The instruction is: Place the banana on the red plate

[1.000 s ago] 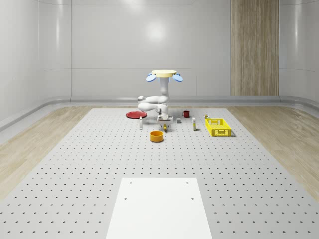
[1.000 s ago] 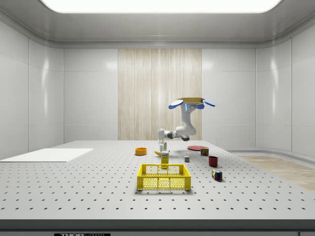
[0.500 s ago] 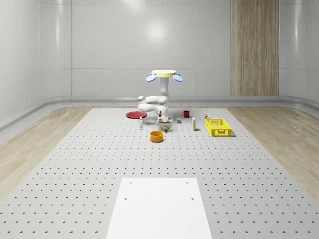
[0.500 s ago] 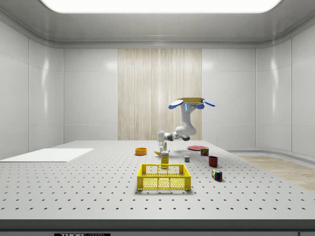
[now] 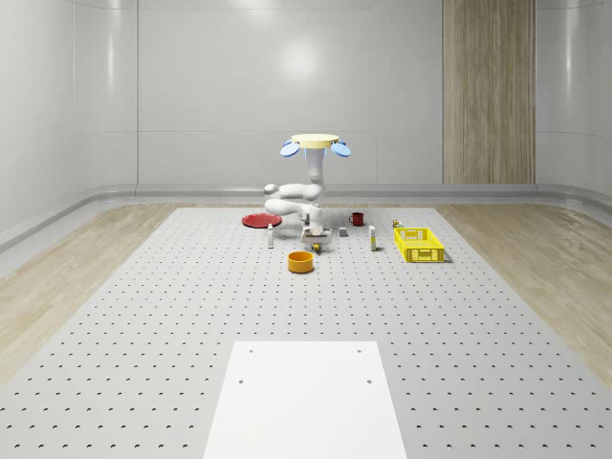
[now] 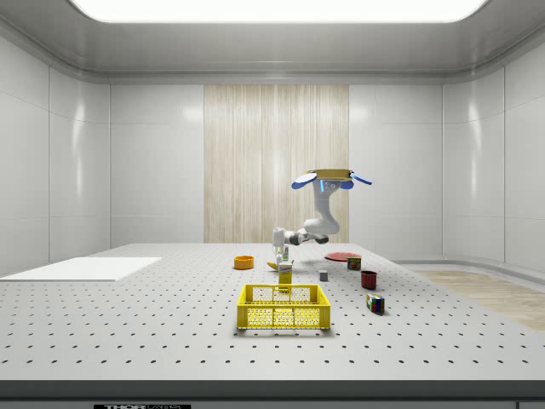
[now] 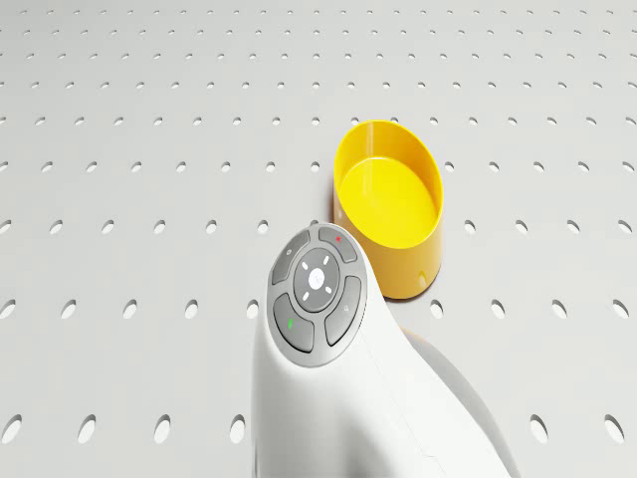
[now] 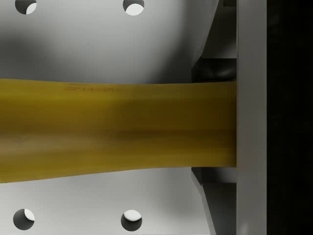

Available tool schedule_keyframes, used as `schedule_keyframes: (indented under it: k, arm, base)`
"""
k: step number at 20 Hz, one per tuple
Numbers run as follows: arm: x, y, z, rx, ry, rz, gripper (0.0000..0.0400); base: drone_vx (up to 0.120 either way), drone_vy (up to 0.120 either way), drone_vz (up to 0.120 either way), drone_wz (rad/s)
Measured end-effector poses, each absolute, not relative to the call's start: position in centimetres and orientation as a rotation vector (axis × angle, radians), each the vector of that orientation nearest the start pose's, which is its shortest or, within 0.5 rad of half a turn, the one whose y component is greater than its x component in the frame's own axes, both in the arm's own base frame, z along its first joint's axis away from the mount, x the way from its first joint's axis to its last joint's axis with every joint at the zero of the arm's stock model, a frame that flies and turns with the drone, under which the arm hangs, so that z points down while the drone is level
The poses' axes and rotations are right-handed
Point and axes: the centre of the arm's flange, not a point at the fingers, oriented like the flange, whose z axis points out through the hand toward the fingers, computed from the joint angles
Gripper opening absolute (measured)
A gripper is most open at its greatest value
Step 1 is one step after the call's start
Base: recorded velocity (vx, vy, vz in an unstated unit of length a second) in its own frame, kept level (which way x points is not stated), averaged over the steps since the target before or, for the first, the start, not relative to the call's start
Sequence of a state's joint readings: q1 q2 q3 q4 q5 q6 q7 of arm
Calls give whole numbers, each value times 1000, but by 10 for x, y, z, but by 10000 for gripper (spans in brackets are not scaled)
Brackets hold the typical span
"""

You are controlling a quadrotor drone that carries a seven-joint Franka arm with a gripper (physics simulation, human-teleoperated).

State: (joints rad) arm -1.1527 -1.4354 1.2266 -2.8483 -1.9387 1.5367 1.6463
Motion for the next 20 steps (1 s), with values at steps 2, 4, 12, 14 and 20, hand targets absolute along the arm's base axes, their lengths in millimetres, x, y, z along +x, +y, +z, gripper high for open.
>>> schedule_keyframes:
  k: [2,4,12,14,20]
  arm:
    - [307,0,524,-2,1,761,190]
    - [307,0,517,-3,1,755,190]
    - [307,0,492,-4,2,753,190]
    - [307,0,490,-4,2,754,190]
    - [307,0,486,-4,2,752,190]
  base:
    - [0,0,0,0]
    - [0,0,0,0]
    - [0,0,100,0]
    - [0,0,120,0]
    - [0,0,120,0]
